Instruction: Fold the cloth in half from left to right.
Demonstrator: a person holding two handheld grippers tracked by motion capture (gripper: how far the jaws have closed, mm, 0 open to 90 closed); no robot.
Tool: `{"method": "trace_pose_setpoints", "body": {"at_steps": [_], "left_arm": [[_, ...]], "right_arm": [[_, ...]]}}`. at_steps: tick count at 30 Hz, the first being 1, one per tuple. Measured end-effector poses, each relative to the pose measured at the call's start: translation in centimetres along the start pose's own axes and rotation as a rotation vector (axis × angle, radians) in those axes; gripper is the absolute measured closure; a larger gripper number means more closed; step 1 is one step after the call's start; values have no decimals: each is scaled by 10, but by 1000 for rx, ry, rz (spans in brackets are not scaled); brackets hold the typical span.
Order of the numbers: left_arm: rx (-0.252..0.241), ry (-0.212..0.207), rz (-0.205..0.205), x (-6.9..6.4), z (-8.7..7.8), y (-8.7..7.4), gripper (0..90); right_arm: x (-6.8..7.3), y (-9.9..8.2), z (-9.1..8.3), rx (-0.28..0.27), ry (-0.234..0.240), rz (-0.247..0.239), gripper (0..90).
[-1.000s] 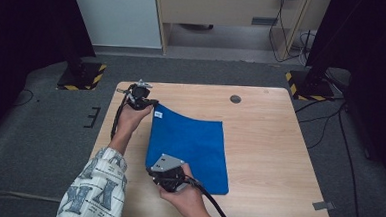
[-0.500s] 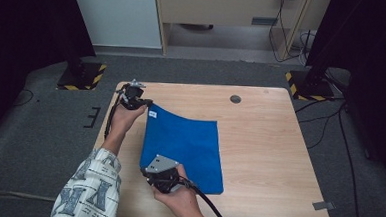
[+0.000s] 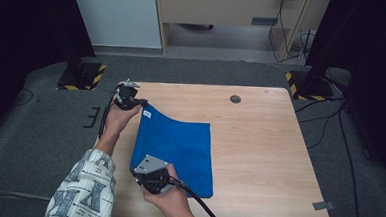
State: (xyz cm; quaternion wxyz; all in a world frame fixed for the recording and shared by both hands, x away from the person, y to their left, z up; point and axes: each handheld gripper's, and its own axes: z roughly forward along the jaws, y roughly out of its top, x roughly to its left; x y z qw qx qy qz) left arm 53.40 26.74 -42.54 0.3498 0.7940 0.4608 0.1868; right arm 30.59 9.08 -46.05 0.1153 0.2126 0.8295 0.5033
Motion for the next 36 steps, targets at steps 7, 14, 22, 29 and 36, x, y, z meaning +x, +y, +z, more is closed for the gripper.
{"method": "trace_pose_setpoints", "body": {"at_steps": [7, 14, 22, 29, 36], "left_arm": [[5, 14, -4, 9, -9, -3, 899], [2, 11, -3, 10, -11, -3, 898], [6, -11, 3, -5, 2, 2, 898], [27, -55, 15, -29, 30, 7, 897], [43, -85, 44, -55, 52, 14, 897]], "right_arm": [[6, 4, 8, -8, 9, 12, 878], [9, 7, 10, -18, 14, 19, 878], [5, 1, 0, -15, 1, 27, 876], [-9, -16, -14, -5, -22, 62, 876], [-19, -34, -33, 27, -41, 52, 873]]}}
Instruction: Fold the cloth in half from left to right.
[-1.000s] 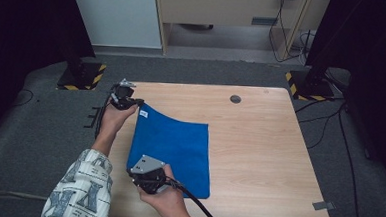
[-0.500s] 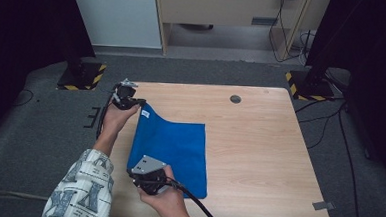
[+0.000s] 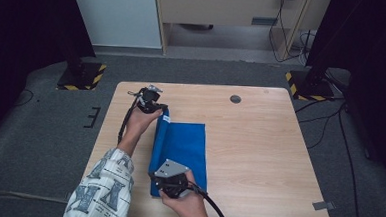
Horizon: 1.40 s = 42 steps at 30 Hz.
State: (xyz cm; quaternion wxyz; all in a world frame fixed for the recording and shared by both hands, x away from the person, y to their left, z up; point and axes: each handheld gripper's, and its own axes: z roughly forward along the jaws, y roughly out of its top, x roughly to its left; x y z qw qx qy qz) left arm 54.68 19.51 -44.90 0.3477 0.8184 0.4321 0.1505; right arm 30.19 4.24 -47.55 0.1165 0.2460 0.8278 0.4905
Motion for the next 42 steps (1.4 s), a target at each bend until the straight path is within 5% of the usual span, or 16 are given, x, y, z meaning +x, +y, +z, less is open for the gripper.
{"method": "trace_pose_setpoints", "body": {"at_steps": [16, 42], "left_arm": [[28, -34, 32, -42, 36, 10, 897], [48, -69, 20, -66, 59, 13, 896]], "right_arm": [[-20, -30, -32, 73, -47, -10, 873], [-39, -59, -50, 131, -58, 32, 861]]}}
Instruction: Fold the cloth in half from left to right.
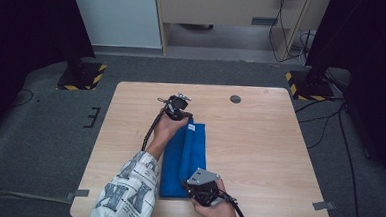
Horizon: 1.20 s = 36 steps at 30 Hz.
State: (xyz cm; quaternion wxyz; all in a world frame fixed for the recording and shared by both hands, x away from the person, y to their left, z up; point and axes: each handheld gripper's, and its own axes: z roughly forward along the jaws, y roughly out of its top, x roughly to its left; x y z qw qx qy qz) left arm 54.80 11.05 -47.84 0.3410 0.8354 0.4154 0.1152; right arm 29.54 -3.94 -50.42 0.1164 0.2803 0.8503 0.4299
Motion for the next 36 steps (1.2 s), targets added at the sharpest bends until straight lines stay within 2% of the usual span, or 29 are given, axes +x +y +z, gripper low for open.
{"method": "trace_pose_setpoints", "body": {"at_steps": [11, 21, 23, 26, 31, 36], "left_arm": [[2, -13, -1, -3, 6, -1, 891], [2, -20, -1, -8, 9, 2, 892], [4, -25, -1, -9, 11, 2, 889], [-3, -58, -8, -12, 13, 2, 847], [-3, -64, 7, -14, 12, 2, 786], [-7, -89, 8, -16, 11, 2, 775]], "right_arm": [[-6, -9, 1, 43, -2, 9, 835], [-9, -9, -7, 42, -13, 16, 838], [-10, -11, -6, 52, -12, 18, 820], [-11, -14, -5, 65, -15, 29, 750], [-17, -18, -9, 87, -42, 60, 626], [-22, -21, -12, 98, -60, 82, 573]]}}
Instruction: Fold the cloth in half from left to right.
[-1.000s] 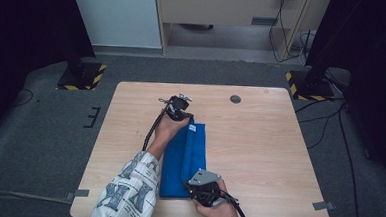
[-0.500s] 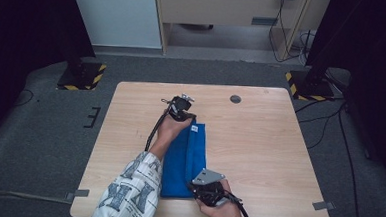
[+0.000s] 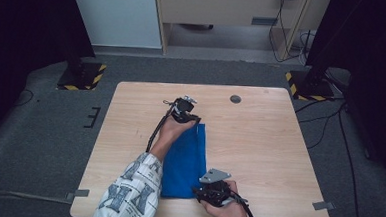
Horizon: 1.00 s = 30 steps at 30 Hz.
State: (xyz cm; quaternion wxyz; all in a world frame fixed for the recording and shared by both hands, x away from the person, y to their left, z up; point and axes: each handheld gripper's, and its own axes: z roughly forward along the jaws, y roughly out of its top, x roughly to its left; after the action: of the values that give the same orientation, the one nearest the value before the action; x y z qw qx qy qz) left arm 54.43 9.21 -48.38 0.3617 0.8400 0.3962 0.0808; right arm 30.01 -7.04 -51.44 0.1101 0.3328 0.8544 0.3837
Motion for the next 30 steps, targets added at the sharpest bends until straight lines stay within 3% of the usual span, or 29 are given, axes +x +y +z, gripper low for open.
{"method": "trace_pose_setpoints", "body": {"at_steps": [6, 14, 16, 23, 27, 30], "left_arm": [[-40, -4, 25, -7, -4, 3, 676], [-113, -8, 61, -9, -26, 8, 467], [-130, 10, 72, -8, -33, 6, 433], [-135, 6, 71, 8, -51, -7, 287], [-141, 49, 78, 17, -59, -19, 232], [-124, 54, 62, 26, -60, -29, 189]], "right_arm": [[-2, -2, -7, 1, -15, 10, 462], [-16, 8, -16, -54, -51, 22, 343], [-22, 12, -14, -59, -52, 29, 317], [-44, 28, -3, -78, -62, 56, 255], [-56, 38, 8, -74, -71, 67, 213], [-67, 48, 18, -68, -70, 89, 199]]}}
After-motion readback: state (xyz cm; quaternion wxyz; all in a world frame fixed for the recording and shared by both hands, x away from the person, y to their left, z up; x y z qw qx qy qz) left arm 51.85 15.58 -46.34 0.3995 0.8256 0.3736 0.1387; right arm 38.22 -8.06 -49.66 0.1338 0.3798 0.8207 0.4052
